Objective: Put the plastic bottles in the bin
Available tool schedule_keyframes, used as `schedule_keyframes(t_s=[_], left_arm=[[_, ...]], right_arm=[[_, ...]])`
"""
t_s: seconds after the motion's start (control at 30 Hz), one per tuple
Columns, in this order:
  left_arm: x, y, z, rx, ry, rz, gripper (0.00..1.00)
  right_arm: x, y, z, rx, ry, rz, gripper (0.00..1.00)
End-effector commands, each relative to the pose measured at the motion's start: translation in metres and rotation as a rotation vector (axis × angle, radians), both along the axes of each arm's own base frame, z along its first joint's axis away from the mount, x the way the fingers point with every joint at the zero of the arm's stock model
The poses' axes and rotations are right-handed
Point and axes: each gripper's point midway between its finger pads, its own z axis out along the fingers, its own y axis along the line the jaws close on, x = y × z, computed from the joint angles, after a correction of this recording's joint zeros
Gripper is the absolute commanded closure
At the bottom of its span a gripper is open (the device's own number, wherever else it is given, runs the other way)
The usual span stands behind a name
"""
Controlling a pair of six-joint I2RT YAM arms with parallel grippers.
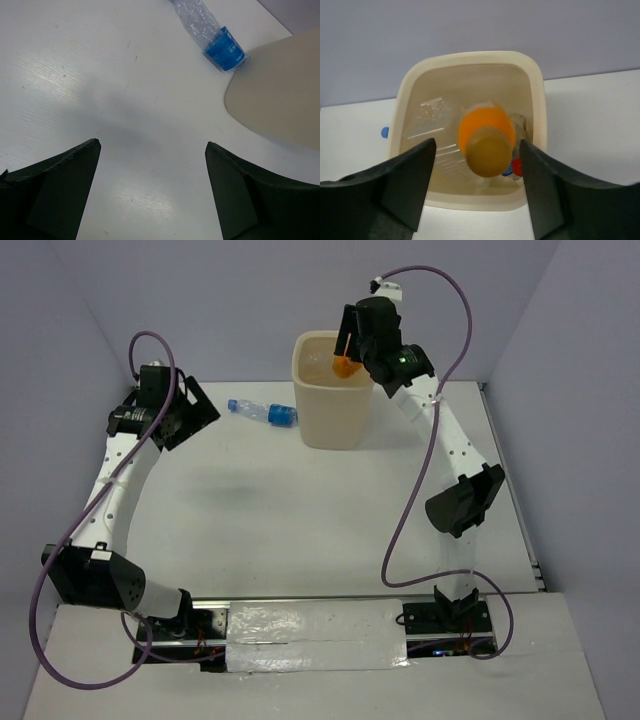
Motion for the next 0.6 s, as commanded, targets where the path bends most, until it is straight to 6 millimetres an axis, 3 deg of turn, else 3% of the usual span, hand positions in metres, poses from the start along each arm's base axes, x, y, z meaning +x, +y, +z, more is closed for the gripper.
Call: schedule_keyframes(t_s=[0.0, 0.03, 0.1, 0.23, 0.27, 0.3, 0.33, 0.37, 0.4, 0.43, 0.47, 0.5, 0.53, 0.57], left_arm=[[0.014, -0.003, 0.015, -0.041, -0.068, 0.012, 0.01], [0.019, -0.005, 0.019, -0.049, -0.087, 0.009, 0.01], [0.029, -0.009, 0.023, -0.073, -0.106, 0.005, 0.01], [0.055, -0.017, 0.035, -0.133, -0.16, 0.006, 0.01], [0.065, -0.021, 0.021, -0.145, -0.12, -0.003, 0.0], [0.075, -0.025, 0.032, -0.162, -0.134, -0.007, 0.01], [0.088, -0.027, 0.01, -0.175, -0.079, 0.002, 0.01], [0.094, -0.03, 0.004, -0.187, -0.054, -0.003, 0.01], [0.105, -0.035, 0.012, -0.211, -0.069, -0.015, 0.01], [0.113, -0.037, 0.004, -0.23, -0.052, 0.001, 0.01], [0.129, -0.039, -0.01, -0.237, -0.027, 0.014, 0.01], [0.136, -0.04, -0.016, -0.246, -0.012, 0.023, 0.01], [0.148, -0.041, -0.044, -0.261, 0.043, 0.05, 0.01], [0.16, -0.043, -0.037, -0.279, 0.021, 0.049, 0.01]], right_arm=[[-0.006, 0.006, 0.011, 0.006, -0.024, 0.015, 0.22], [-0.007, 0.007, 0.011, 0.004, -0.023, 0.019, 0.13], [-0.012, 0.009, 0.018, 0.007, -0.035, 0.026, 0.06], [-0.025, 0.011, 0.038, 0.024, -0.066, 0.04, 0.04], [-0.033, 0.007, 0.046, 0.029, -0.077, 0.04, 0.03], [-0.039, 0.008, 0.051, 0.033, -0.083, 0.045, 0.03], [-0.045, 0.008, 0.056, 0.04, -0.095, 0.05, 0.03], [-0.049, 0.009, 0.046, 0.027, -0.074, 0.057, 0.03], [-0.065, 0.005, 0.062, 0.042, -0.106, 0.065, 0.02], [-0.072, 0.002, 0.065, 0.042, -0.115, 0.064, 0.02], [-0.076, 0.002, 0.052, 0.027, -0.096, 0.07, 0.02], [-0.09, -0.006, 0.066, 0.043, -0.123, 0.071, 0.02], [-0.096, -0.008, 0.055, 0.036, -0.102, 0.069, 0.02], [-0.102, -0.012, 0.056, 0.036, -0.104, 0.069, 0.02]])
